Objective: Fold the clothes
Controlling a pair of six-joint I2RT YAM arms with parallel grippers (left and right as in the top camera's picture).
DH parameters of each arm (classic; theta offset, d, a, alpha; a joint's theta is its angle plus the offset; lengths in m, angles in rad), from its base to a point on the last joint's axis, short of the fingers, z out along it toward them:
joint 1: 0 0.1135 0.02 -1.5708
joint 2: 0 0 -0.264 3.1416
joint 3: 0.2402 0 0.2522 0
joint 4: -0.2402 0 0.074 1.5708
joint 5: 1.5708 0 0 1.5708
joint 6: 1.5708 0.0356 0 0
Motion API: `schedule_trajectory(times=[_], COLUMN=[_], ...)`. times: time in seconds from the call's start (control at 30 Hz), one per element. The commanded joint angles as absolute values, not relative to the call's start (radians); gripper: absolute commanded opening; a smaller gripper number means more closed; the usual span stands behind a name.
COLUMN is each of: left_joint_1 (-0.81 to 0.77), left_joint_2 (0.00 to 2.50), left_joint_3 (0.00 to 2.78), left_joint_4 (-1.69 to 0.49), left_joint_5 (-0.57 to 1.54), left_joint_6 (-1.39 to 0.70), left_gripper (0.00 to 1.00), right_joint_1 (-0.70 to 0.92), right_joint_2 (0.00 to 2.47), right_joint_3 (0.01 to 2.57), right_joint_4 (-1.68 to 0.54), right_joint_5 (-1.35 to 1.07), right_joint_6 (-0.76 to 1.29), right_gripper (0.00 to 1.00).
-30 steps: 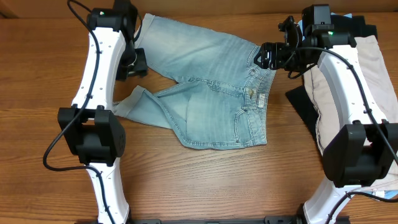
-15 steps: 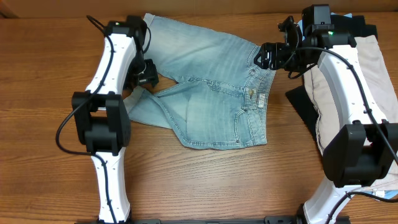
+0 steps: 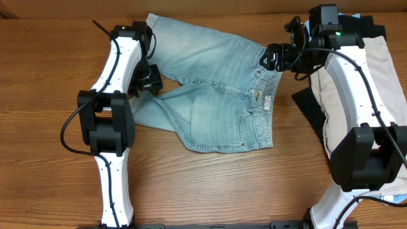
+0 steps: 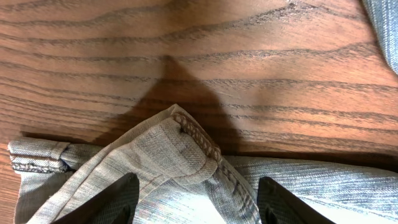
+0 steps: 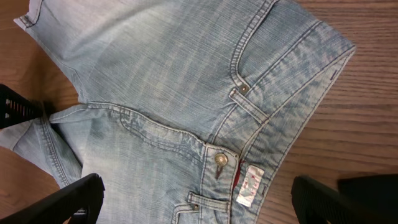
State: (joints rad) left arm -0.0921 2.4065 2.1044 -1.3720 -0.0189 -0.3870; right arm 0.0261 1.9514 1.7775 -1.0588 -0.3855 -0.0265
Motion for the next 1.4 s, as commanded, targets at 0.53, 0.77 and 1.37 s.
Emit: schedule_trajectory(times=[0.53,0.77,1.37], left_joint_1=[-0.100,-0.100,-0.100], left_joint_2=[2.416,2.416,2.417], left_joint_3=[2.103,2.103,2.077], left_joint_4=[-1.324,-1.314,-1.312], left_joint_5=[-0.034,-0.025,-0.008], left_joint_6=[-0.401,-0.401,-0.400], left_gripper=[0.52,0.45,0.41], right_joint_1=[0.028,0.028,0.028], right_joint_2=[1.927,1.927,1.927], right_joint_3=[1.797,1.797,1.797], right_joint_4=[-1.053,-1.053,-1.054], right_joint_5=[-0.376,-0.360,-0.356], right_joint_6=[-0.057,-0.058,-0.058], right_gripper=[1.00,1.00,1.00])
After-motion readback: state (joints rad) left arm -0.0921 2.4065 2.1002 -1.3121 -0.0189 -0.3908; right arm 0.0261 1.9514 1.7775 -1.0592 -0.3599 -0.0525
